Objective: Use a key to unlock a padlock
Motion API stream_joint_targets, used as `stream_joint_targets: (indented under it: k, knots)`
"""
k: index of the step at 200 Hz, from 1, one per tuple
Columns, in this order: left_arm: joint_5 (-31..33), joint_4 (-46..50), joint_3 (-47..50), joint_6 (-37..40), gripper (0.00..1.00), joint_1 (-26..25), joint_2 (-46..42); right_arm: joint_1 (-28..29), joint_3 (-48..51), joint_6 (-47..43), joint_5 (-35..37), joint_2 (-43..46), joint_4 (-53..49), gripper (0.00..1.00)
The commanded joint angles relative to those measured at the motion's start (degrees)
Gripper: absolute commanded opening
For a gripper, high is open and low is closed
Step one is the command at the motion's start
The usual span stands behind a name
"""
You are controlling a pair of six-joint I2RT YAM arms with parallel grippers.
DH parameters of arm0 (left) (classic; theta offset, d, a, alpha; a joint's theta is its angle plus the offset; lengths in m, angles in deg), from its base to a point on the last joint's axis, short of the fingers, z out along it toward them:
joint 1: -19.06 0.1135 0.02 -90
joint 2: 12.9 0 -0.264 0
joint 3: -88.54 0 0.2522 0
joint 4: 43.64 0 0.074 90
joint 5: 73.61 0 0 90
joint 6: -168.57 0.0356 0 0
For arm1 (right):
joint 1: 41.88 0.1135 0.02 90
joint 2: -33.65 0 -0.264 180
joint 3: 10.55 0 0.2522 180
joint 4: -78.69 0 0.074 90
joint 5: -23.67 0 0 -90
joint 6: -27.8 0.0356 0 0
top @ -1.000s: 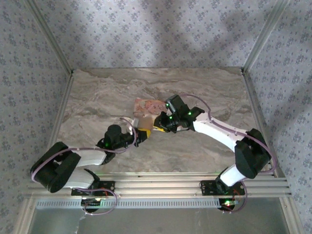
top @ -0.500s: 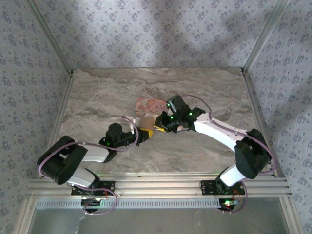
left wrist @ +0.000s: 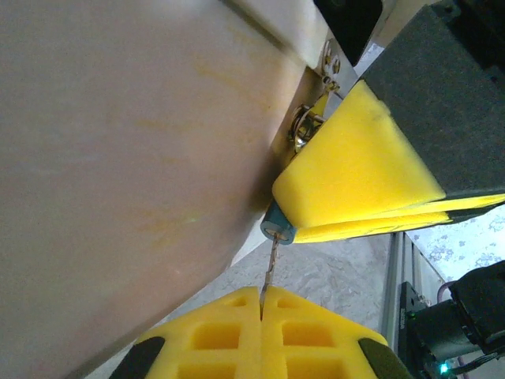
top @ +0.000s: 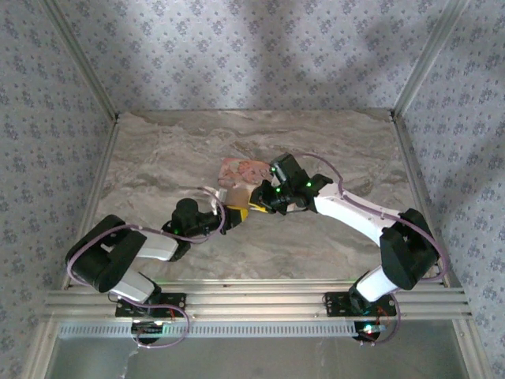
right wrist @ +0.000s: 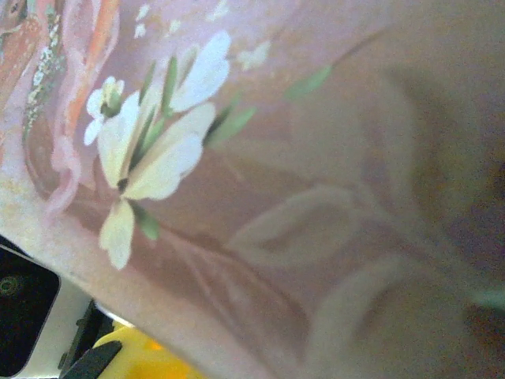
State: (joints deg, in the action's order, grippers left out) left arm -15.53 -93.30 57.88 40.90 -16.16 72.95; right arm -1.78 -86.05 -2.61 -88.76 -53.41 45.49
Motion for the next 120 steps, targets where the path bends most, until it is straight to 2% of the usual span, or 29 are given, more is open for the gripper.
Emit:
stream_joint_targets:
  k: [1,74,120]
  knots:
    - [-1.7,-6.0,-1.4,-0.8,0.00,0.6,0.9,-0.1,-0.4,-0.1,-2.6,1.8,2.9,0.00]
    - [-4.1,-9.5,-2.1,-0.9,0.00,1.3,3.8,-0.4,-1.1,-1.8,-7.6,1.3,2.2,0.00]
    - [-5.6,-9.3,-2.4,-0.1,0.00,2.2,4.4,-0.7,-2.5,-6.7,-10.9,1.4,-1.4,0.00]
